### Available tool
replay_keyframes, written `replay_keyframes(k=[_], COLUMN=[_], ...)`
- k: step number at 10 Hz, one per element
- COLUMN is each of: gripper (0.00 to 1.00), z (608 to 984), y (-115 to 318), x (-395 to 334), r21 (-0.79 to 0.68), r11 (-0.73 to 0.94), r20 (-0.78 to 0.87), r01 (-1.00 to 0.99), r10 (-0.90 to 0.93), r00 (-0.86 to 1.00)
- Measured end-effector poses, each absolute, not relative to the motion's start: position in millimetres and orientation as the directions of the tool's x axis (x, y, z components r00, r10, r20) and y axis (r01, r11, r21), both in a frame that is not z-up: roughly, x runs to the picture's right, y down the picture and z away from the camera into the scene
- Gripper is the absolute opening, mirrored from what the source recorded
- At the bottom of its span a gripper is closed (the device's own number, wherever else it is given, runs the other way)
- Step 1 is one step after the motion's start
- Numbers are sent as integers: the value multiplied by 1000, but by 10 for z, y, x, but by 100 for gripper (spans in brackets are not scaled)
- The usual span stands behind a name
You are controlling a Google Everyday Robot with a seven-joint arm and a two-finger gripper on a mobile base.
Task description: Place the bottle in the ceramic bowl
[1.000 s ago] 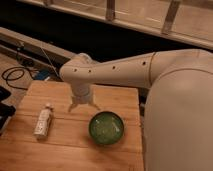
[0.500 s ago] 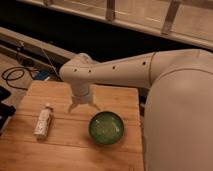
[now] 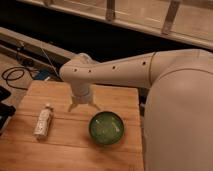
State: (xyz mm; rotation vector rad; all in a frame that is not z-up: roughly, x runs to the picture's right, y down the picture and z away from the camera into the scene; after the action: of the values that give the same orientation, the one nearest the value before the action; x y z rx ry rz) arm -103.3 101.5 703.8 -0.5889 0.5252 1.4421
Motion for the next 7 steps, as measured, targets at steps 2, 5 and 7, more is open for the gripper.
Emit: replay_keyframes(k=[2,5,7], gripper=[80,80,80], z=[7037,7158,7291], y=[1003,868,757], x=[-1028,-1298,-1717], r21=[-57,-114,-174], r11=[42,84,135], r20=[-651,-631,-630], r01=[-997,-990,-975], r10=[756,763,746], r00=[69,137,216])
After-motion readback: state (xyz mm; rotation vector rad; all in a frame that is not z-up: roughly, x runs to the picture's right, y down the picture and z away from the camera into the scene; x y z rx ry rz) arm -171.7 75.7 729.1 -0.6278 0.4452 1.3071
